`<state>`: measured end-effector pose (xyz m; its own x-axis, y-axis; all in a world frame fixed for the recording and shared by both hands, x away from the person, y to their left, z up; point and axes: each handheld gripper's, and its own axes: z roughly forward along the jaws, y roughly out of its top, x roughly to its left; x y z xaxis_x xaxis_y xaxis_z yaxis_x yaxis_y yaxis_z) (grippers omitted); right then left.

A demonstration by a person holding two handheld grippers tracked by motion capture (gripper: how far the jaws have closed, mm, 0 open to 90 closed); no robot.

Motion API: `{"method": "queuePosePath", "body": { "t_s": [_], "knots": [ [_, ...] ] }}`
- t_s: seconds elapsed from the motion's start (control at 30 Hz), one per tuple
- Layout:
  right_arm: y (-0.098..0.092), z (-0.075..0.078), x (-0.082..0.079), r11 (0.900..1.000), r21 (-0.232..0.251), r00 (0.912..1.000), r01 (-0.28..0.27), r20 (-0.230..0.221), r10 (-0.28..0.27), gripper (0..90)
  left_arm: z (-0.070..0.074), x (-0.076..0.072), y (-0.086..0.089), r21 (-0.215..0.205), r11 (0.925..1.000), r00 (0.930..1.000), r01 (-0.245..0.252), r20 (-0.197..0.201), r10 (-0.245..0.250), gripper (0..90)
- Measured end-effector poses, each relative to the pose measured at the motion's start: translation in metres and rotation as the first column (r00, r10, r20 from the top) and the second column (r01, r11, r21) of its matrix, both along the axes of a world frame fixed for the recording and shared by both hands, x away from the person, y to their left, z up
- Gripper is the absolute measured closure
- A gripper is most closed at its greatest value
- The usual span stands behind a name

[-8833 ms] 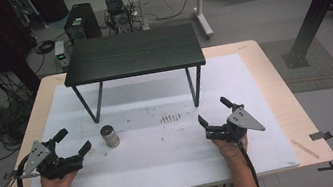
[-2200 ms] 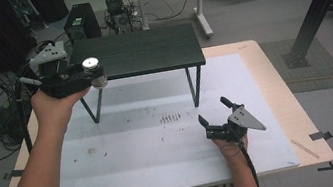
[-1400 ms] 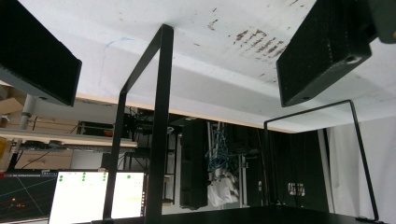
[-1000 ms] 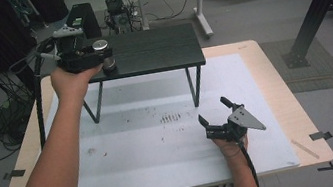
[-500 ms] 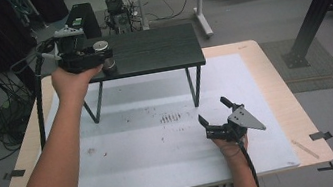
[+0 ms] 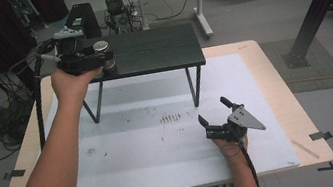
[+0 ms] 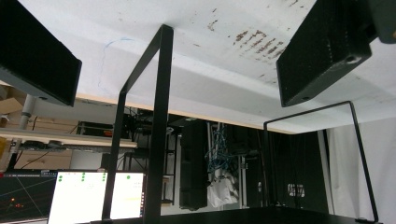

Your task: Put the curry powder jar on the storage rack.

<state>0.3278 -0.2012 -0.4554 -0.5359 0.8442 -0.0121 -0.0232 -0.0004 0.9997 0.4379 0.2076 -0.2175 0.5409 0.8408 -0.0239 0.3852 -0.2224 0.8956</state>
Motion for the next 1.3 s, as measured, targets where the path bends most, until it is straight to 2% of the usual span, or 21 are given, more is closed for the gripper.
{"method": "queuePosePath", "body": {
  "t_s": [0.4,0.83,1.1,1.3],
  "knots": [
    [0.0,0.0,0.0,1.0,-0.001,1.0,-0.001,-0.001,0.001,0.0,-0.003,-0.009,0.002,0.0,0.9997,0.9994,0.026,0.021,-0.026,31.4],
    [0.0,0.0,0.0,1.0,-0.003,1.0,-0.002,-0.003,0.002,0.0,0.001,-0.023,0.013,-0.041,0.9989,0.9975,0.022,0.068,-0.019,23.9],
    [0.0,0.0,0.0,1.0,-0.004,1.0,-0.002,-0.002,0.002,0.0,-0.008,-0.037,0.021,-0.065,0.9973,0.9962,0.032,0.082,-0.027,21.4],
    [0.0,0.0,0.0,1.0,-0.004,1.0,-0.001,-0.001,0.001,0.0,-0.01,-0.05,0.027,-0.089,0.9953,0.9916,0.038,0.127,-0.026,20.0]
  ]
}}
